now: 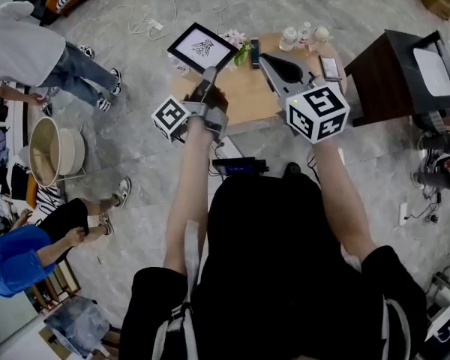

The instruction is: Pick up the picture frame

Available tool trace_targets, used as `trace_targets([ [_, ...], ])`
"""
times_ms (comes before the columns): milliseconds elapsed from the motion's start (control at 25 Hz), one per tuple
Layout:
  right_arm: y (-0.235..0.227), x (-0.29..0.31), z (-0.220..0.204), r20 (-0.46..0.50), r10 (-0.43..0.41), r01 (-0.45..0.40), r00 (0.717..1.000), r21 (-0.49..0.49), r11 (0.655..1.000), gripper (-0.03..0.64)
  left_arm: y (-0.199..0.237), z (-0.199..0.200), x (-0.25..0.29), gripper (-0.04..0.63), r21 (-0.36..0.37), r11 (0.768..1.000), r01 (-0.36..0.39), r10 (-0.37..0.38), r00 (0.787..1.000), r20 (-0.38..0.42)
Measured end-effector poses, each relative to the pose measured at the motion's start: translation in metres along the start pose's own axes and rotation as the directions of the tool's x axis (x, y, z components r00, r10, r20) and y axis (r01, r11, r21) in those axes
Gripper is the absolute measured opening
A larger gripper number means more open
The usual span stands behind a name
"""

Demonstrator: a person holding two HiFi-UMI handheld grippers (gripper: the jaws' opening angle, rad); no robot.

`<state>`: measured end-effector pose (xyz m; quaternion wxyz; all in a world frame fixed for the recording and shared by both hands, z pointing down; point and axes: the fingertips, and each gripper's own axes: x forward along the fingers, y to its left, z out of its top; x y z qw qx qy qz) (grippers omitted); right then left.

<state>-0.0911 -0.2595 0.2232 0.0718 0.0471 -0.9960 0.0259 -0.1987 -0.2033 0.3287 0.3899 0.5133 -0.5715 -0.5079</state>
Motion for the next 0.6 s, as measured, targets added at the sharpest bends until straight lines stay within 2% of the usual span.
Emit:
trace_targets([
  [200, 0.002, 0.003, 0.002, -0.009, 0.009, -0.009, 1.000, -0.008, 1.000, 0.012, -0.005, -0.001, 0.004, 0.075, -0.006, 1.000, 0.017, -0.017, 1.000, -0.007],
  [400, 0.002, 0.005, -0.001, -0.006, 0.004, -0.004, 1.000, -0.005, 1.000, 0.012, 0.004, -0.001, 0.000, 0.075, -0.007, 1.000, -0.017, 0.017, 1.000, -0.007],
  [600, 0.004, 0.013, -0.001, -0.011, 0.009, -0.009, 1.000, -0.017, 1.000, 0.012, 0.005, 0.003, 0.003, 0.075, -0.010, 1.000, -0.004, 0.004, 1.000, -0.014],
])
